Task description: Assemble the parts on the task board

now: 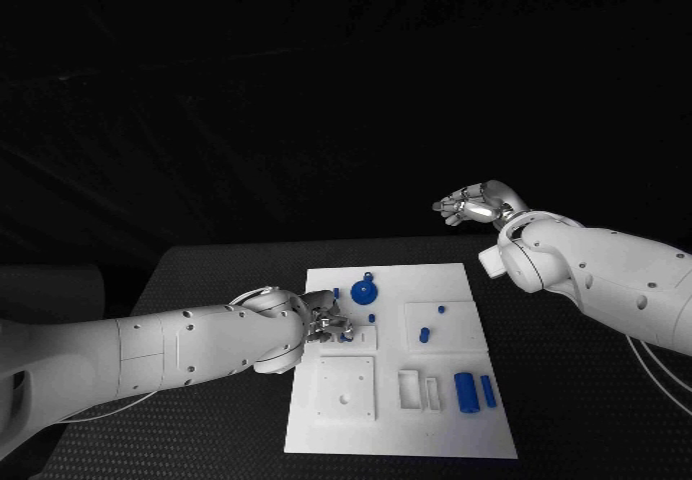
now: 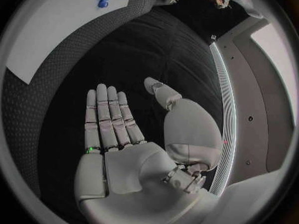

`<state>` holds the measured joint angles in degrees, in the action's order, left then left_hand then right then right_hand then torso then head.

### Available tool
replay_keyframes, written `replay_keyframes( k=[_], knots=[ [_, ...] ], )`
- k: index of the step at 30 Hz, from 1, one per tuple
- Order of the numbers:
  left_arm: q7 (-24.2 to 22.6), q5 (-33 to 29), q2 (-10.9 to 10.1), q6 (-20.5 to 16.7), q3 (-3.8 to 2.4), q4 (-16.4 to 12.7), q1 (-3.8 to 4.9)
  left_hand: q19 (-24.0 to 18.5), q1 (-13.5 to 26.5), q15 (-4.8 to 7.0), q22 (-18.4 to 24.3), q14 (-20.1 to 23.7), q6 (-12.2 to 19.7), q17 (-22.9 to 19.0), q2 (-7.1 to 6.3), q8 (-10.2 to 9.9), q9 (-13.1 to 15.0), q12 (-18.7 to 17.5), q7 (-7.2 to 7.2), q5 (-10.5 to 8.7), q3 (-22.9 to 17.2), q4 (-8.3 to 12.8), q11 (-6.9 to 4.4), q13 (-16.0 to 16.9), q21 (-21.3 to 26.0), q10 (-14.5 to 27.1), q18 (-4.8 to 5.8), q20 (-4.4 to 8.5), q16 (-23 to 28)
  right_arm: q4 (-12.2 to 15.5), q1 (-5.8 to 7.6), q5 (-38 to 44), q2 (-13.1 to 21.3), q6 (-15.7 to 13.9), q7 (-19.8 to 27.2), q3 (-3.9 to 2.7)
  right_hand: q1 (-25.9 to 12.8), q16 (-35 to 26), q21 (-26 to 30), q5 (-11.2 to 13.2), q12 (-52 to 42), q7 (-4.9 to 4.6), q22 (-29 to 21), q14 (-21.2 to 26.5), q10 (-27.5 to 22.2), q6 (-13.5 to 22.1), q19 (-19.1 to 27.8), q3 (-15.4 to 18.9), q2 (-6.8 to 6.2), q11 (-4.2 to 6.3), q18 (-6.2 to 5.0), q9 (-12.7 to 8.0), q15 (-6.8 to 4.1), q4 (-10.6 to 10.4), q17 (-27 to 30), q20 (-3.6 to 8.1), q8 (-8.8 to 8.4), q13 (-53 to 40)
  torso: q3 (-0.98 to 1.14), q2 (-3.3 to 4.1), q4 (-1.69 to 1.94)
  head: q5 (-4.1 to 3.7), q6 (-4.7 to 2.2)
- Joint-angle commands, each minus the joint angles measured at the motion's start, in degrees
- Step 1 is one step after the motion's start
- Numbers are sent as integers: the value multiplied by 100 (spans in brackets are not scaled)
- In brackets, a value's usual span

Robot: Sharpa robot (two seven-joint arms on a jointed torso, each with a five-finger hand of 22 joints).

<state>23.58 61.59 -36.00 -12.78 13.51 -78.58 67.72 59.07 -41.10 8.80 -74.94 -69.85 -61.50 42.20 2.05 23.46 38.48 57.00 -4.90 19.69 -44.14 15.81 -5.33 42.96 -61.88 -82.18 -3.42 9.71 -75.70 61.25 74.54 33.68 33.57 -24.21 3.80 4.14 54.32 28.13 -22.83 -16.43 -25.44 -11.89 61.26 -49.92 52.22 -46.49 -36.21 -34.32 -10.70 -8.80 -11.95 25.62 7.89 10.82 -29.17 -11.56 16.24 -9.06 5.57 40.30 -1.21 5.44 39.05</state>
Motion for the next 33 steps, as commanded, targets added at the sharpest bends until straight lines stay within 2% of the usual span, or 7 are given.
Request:
replay_keyframes(
  k=[1,5,7,10,14,29,33],
  knots=[
    [50,-106,26,355,32,-16,-38,-56,4,347,-91,-301,-856,-10,100,36,7,28,580,5,-72,-69,-191,-8,-32,186,-71,567,-37,-7,-1,-8,-19,97,27,-3,-17,-33,30,-43,22,4,4,35,-9,48,42,44,33,-41,-3,-7,22,-8,10,-19,-21,12,6,-2,0,6,4],
    [26,-141,37,383,32,-17,-38,-74,159,323,-86,-292,-909,-38,42,63,18,40,588,-186,-16,-258,-194,-25,-28,179,-64,558,-56,-12,-1,-9,-23,97,28,-3,-24,-33,35,-70,20,3,4,37,-8,49,45,50,36,-41,-6,-12,24,-12,11,-23,-21,25,7,0,0,7,12],
    [21,-143,42,393,32,-17,-38,-83,240,313,-84,-286,-920,-53,-8,67,19,53,587,-590,2,-428,-188,-31,-27,176,-69,561,-75,-13,-1,-9,-24,104,27,-3,-25,-33,36,-83,18,3,4,38,-8,49,46,52,37,-42,-8,-14,25,-14,12,-25,-20,31,8,0,-1,13,14],
    [10,-156,49,403,32,-19,-37,-97,264,306,-88,-279,-923,-69,-32,68,18,67,587,-804,-14,-546,-189,-39,-32,179,-75,563,-95,-21,-2,-9,-30,106,27,-3,-28,-33,40,-106,16,3,5,40,-8,48,47,55,40,-42,-11,-17,25,-15,13,-28,-19,42,7,-3,-2,17,17],
    [4,-162,57,419,32,-24,-37,-108,297,298,-91,-275,-934,-79,-23,73,19,78,589,-889,-13,-627,-191,-43,-36,181,-75,562,-113,-35,-7,-9,-40,123,19,-3,-28,-34,46,-147,12,4,7,44,-7,48,50,61,44,-42,-16,-22,27,-14,15,-33,-18,61,8,1,-2,18,18],
    [11,-162,86,371,30,-1,-37,-120,286,292,-98,-272,-943,-87,93,83,24,96,594,-823,-43,-617,-196,-46,-51,184,-81,564,-137,-45,-20,-9,-50,147,18,-3,-38,-39,57,-201,8,4,9,56,-10,46,61,73,56,-45,-21,-30,32,-18,20,-43,-15,89,6,-2,-3,20,10],
    [32,-162,86,306,29,31,-37,-123,343,298,-91,-259,-930,-111,35,82,25,101,591,-1144,-13,-696,-193,-60,-56,193,-84,565,-143,-52,-36,-9,-53,154,18,-3,-38,-39,60,-212,7,4,9,59,-12,47,65,75,58,-45,-22,-33,33,-17,21,-45,-15,96,3,1,-1,14,5]
  ],
)
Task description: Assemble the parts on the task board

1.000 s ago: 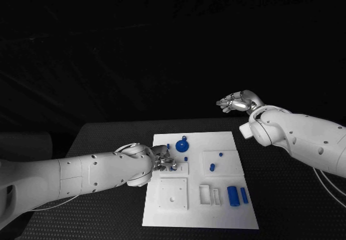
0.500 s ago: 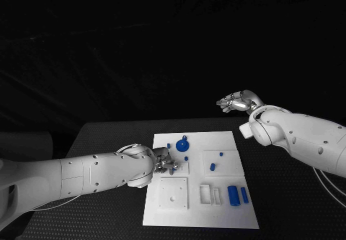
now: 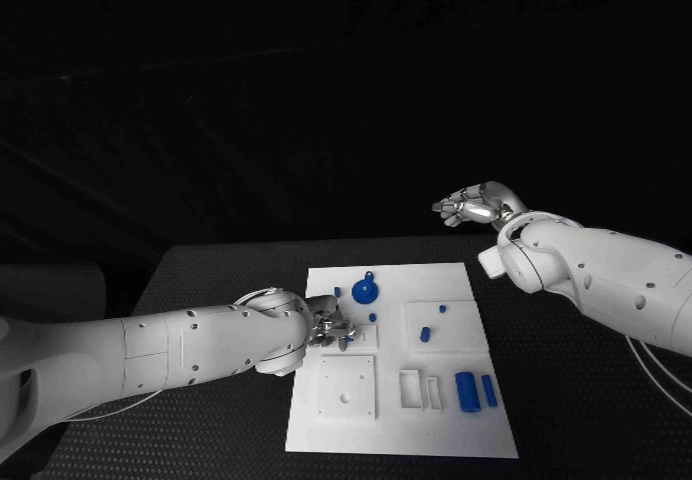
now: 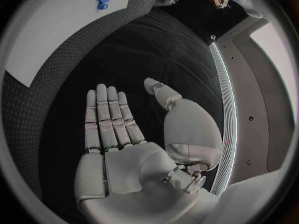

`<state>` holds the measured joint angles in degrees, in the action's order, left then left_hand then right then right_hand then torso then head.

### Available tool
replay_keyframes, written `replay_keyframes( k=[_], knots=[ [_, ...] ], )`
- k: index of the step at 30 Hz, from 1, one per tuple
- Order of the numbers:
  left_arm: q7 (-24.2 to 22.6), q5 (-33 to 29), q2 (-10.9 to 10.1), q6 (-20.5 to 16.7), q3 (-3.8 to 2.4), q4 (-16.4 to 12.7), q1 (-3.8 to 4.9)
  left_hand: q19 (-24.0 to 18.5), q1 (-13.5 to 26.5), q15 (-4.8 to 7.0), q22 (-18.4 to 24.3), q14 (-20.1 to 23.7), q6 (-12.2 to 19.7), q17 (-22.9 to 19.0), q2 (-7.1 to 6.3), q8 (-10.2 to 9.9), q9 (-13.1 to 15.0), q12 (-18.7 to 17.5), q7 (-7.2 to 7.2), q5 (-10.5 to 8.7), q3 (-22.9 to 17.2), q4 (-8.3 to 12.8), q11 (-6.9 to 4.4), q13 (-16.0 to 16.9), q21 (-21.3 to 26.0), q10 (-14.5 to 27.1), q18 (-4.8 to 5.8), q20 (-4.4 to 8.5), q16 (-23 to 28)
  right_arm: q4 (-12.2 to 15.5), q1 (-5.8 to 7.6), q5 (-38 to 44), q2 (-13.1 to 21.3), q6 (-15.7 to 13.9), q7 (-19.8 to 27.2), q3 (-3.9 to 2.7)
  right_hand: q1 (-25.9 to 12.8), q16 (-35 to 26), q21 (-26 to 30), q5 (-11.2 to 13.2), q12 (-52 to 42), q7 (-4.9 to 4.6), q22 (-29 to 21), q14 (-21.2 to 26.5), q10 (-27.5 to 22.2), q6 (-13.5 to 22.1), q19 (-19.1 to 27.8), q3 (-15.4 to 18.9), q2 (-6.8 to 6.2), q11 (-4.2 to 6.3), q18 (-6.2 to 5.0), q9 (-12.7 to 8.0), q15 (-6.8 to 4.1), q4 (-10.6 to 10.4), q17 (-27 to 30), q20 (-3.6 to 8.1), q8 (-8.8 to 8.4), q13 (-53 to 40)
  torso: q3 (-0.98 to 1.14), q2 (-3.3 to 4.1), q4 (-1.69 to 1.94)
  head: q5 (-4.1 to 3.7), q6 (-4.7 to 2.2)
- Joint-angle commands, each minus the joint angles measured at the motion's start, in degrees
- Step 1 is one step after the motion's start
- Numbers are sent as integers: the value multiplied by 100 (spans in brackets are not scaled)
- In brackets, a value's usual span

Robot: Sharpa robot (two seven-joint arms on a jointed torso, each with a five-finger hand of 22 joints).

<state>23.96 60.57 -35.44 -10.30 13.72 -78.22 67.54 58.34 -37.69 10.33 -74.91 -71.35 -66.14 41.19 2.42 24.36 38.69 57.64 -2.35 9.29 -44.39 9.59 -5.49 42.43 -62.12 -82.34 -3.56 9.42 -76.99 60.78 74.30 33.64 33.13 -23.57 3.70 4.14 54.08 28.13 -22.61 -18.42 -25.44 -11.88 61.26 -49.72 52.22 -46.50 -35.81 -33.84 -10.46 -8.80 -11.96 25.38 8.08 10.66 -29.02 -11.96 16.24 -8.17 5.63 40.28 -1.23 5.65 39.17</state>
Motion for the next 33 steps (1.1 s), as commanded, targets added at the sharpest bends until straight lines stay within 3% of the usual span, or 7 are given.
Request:
replay_keyframes(
  k=[1,2,3,8,16,27,33],
  knots=[
    [1,-61,32,52,9,3,-19,-49,35,155,-89,-105,-460,-22,-38,-8,4,38,337,-338,14,-160,-175,-16,-32,213,-74,596,-16,-4,-17,-6,-8,90,29,-4,-15,-40,39,-16,7,2,9,40,-12,49,26,29,34,-45,-22,-9,14,-1,7,-6,-15,8,-3,5,-1,-8,-12],
    [7,-61,32,42,9,4,-19,-50,64,160,-86,-103,-459,-30,-84,-7,6,41,343,-584,22,-236,-170,-21,-30,213,-77,597,-21,-3,-20,-6,-7,90,29,-4,-16,-40,40,-17,6,2,9,41,-12,49,26,30,34,-45,-22,-9,14,-2,7,-6,-15,9,-3,5,-1,-8,-12],
    [10,-61,32,37,9,4,-19,-50,86,163,-85,-101,-456,-36,-154,-5,8,44,335,-631,39,-291,-177,-25,-31,214,-80,598,-25,-4,-22,-6,-7,91,28,-4,-17,-40,40,-18,6,2,9,41,-12,49,26,31,35,-45,-22,-10,14,-2,7,-7,-15,10,-3,4,-2,-9,-15],
    [32,-61,29,3,9,20,-19,-53,304,172,-81,-86,-438,-44,-577,9,32,51,330,-653,216,-530,-172,-26,-36,220,-83,597,-40,-2,-23,-6,-1,91,28,-4,-22,-43,45,-26,5,1,9,47,-14,51,32,38,33,-47,-23,-13,17,-2,9,-10,-16,18,-2,4,-1,-16,-22],
    [43,-59,1,-18,7,50,-19,-100,435,169,-86,-57,-414,-48,-864,30,66,65,334,-652,546,-572,-174,-22,-37,227,-104,605,-65,0,-29,-13,10,80,44,-4,-43,-48,57,-14,2,-2,11,62,-19,56,45,61,32,-49,-24,-20,23,-6,13,-18,-17,39,-7,6,-4,-29,-22],
    [16,-60,-54,-48,4,43,-19,-98,341,182,-74,-42,-398,-67,-1195,46,95,70,342,-651,512,-813,-183,-28,-43,228,-137,619,-86,13,-47,-14,31,77,44,-4,-56,-57,72,6,-3,-3,11,83,-21,61,65,84,26,-50,-26,-27,32,-5,19,-25,-17,60,-5,3,-1,-32,-11],
    [10,-163,-152,-60,-12,-38,-18,-63,211,195,-49,-32,-374,-100,-1800,56,122,57,335,-647,341,-1260,-177,-42,-46,224,-151,616,-84,13,-70,-16,63,66,47,-4,-67,-63,82,3,-5,-6,12,99,-26,68,80,99,19,-53,-26,-33,39,-7,22,-30,-20,74,-7,0,-2,-41,-30]
  ],
)
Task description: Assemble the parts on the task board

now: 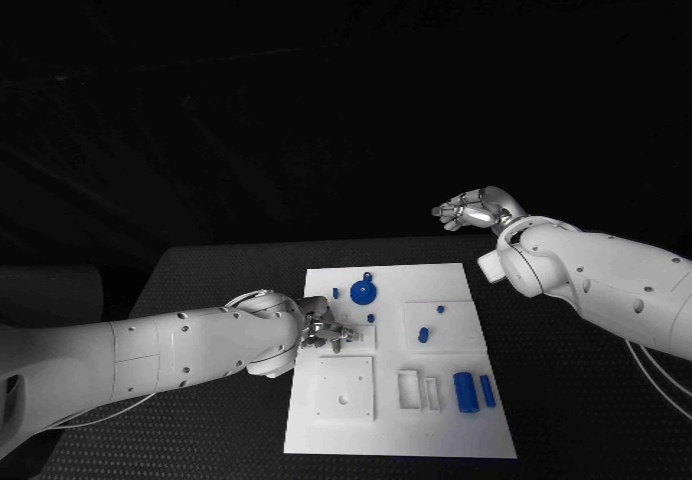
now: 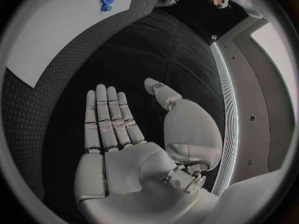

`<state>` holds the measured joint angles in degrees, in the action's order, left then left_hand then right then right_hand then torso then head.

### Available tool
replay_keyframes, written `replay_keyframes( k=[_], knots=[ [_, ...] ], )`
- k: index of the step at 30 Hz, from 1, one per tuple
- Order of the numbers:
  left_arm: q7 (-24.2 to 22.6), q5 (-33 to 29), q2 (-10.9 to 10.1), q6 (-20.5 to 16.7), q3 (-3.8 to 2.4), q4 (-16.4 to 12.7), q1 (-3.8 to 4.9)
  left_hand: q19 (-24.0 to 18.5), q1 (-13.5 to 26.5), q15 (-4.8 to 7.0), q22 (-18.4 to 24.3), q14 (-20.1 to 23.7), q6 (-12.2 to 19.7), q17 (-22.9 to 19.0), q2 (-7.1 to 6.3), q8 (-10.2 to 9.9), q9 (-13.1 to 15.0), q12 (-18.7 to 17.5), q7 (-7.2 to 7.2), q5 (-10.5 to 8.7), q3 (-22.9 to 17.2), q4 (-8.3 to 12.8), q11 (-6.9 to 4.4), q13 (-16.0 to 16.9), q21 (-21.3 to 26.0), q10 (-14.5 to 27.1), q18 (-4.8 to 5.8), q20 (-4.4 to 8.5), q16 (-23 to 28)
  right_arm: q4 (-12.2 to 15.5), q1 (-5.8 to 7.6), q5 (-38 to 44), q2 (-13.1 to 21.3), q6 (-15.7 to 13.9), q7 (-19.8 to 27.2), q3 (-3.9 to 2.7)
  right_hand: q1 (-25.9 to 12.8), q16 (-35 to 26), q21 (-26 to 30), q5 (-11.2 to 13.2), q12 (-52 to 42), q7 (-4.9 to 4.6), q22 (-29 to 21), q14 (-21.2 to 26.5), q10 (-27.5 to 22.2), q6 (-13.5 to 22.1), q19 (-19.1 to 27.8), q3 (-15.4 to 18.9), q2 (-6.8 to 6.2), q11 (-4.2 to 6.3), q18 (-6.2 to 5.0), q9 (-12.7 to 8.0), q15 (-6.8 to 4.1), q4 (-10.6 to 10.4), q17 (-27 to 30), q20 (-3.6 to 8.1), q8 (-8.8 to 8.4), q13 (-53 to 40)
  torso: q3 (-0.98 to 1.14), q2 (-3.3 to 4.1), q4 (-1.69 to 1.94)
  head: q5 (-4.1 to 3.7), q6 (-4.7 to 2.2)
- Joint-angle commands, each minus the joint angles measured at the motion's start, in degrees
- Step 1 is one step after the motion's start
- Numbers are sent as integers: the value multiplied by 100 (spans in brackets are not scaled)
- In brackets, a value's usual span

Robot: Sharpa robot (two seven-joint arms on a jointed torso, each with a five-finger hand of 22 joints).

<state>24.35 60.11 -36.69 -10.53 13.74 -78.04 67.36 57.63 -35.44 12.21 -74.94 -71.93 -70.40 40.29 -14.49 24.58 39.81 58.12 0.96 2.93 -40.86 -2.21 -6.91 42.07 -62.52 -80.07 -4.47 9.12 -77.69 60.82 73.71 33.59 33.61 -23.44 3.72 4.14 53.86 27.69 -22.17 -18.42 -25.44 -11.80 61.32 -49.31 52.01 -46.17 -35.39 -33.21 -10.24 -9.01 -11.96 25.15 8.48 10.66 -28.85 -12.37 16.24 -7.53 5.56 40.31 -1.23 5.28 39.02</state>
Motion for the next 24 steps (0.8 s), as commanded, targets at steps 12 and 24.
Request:
replay_keyframes(
  k=[12,24],
  knots=[
    [-90,-917,-280,522,-453,-193,323,-296,-153,-55,-3,340,500,-137,18,-161,-2,-240,-139,-6,695,41,94,-94,157,305,-42,588,206,-44,-29,-20,40,75,44,-3,-68,-26,53,-15,-6,-19,9,79,-17,47,59,60,-13,-37,-26,-19,10,-16,10,3,-25,35,2,-2,-2,-36,-86],
    [-137,-1076,35,1099,-453,853,772,-715,-822,-335,135,791,1202,-455,843,-494,-132,-694,-421,472,1078,829,377,-340,580,827,148,425,664,-80,-37,-26,21,90,41,-3,-72,-26,57,-27,-8,-21,11,84,-20,52,65,65,-7,-39,-28,-23,12,-20,11,0,-26,44,2,4,-2,-7,-208]
  ],
)
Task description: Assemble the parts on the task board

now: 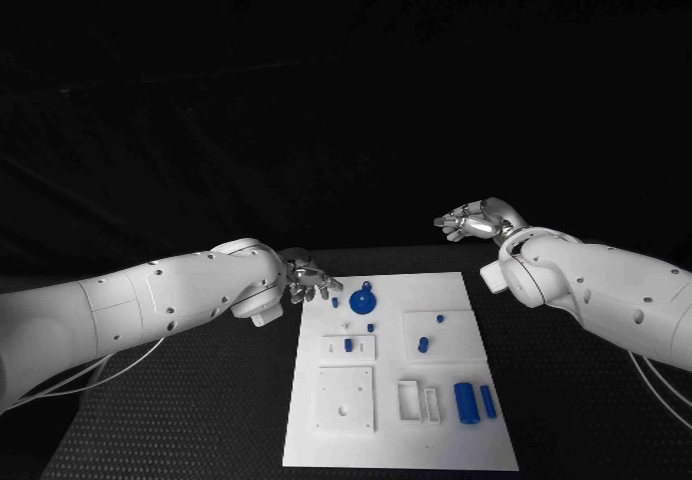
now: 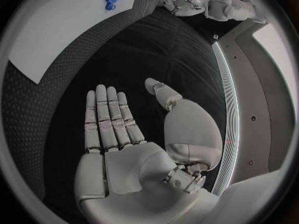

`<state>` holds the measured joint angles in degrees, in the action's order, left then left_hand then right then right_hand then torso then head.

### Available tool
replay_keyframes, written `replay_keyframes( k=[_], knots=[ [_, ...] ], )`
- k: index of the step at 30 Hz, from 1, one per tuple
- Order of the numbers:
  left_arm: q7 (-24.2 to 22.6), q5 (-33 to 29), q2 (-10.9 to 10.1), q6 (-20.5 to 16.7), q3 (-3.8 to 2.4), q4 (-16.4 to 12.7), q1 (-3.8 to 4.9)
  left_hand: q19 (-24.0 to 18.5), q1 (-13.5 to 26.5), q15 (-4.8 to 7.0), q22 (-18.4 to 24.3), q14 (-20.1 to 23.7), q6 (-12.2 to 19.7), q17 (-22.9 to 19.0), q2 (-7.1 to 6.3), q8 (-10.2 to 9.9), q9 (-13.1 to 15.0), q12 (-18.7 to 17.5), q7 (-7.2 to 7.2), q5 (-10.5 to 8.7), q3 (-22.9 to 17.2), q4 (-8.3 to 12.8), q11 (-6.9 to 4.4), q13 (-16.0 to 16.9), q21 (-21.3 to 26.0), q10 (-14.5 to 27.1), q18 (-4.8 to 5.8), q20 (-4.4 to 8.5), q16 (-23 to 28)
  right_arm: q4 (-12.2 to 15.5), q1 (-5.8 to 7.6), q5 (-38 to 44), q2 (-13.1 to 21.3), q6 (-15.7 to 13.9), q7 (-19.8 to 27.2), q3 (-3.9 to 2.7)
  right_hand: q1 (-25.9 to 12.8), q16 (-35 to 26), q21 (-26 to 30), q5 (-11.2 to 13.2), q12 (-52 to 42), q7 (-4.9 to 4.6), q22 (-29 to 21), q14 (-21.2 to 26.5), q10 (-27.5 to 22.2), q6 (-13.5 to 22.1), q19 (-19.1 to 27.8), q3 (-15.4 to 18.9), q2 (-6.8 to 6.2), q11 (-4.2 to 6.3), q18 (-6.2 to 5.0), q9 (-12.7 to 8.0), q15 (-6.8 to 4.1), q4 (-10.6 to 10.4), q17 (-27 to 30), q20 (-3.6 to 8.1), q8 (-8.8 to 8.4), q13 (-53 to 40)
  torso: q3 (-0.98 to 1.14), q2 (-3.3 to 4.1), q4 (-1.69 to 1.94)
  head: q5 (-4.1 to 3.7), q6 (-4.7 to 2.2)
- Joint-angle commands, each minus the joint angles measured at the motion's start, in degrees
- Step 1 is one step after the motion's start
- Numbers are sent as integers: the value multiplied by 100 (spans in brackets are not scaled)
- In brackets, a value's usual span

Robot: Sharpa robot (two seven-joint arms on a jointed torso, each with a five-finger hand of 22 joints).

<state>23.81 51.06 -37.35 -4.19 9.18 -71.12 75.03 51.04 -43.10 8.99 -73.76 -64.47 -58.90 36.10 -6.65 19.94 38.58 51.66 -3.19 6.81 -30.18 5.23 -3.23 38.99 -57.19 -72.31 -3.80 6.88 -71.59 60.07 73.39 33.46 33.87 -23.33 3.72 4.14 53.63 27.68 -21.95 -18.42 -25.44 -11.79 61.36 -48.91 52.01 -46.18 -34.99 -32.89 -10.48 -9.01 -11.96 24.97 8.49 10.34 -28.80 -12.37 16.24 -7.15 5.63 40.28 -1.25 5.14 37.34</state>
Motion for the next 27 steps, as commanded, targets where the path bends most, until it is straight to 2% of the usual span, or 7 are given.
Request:
replay_keyframes(
  k=[1,3,5,13,22,27],
  knots=[
    [-90,-117,160,496,3,258,5,-67,-120,-25,24,57,70,-57,56,-37,-13,-78,-16,118,11,159,17,-51,69,65,88,646,83,-5,-5,-13,-3,80,41,-3,-49,-25,36,-28,-8,-22,6,45,-20,53,25,33,17,-39,-29,-6,11,12,6,-1,-26,7,-5,9,0,7,-46],
    [-100,16,266,582,2,432,5,-84,-208,-51,42,75,141,-95,34,-70,-30,-132,-42,132,12,249,42,-85,112,95,108,633,130,-6,-6,-13,-3,78,41,-3,-50,-25,37,-31,-8,-22,7,45,-20,53,26,34,18,-39,-29,-6,12,11,6,-1,-26,9,-6,14,-1,7,-62],
    [-108,114,346,659,2,561,5,-85,-206,-61,49,78,164,-107,35,-80,-36,-145,-52,132,24,254,52,-95,127,98,117,627,143,-11,-6,-13,-7,78,41,-3,-50,-25,37,-33,-9,-22,7,46,-21,54,26,35,18,-39,-29,-7,12,11,6,-1,-26,10,-4,16,-3,9,-63],
    [-97,394,827,953,5,1342,-11,-169,-86,-145,89,177,387,-189,33,-183,-88,-275,-138,70,74,156,135,-171,264,207,168,590,249,-21,-7,-14,-23,80,40,-4,-52,-25,41,-50,-11,-23,8,50,-23,56,31,38,21,-40,-31,-10,13,8,7,-4,-26,18,-1,36,-25,16,-69],
    [-131,426,1052,1018,10,1726,-29,-183,-24,-169,88,192,444,-204,34,-197,-95,-308,-163,27,96,90,161,-191,296,242,180,577,252,-10,-6,-14,-25,75,41,-4,-54,-25,43,-55,-12,-24,10,52,-24,58,33,41,22,-41,-32,-11,14,7,7,-5,-26,23,11,88,-55,15,-102],
    [-148,410,1123,1030,11,1879,-49,-185,18,-171,85,193,452,-208,17,-194,-95,-312,-165,-3,107,45,163,-195,307,245,180,574,247,-5,-6,-14,-24,69,42,-4,-55,-25,43,-57,-13,-24,10,53,-24,58,33,41,22,-41,-33,-12,14,7,7,-5,-26,25,7,89,-53,-1,-91]
  ],
)
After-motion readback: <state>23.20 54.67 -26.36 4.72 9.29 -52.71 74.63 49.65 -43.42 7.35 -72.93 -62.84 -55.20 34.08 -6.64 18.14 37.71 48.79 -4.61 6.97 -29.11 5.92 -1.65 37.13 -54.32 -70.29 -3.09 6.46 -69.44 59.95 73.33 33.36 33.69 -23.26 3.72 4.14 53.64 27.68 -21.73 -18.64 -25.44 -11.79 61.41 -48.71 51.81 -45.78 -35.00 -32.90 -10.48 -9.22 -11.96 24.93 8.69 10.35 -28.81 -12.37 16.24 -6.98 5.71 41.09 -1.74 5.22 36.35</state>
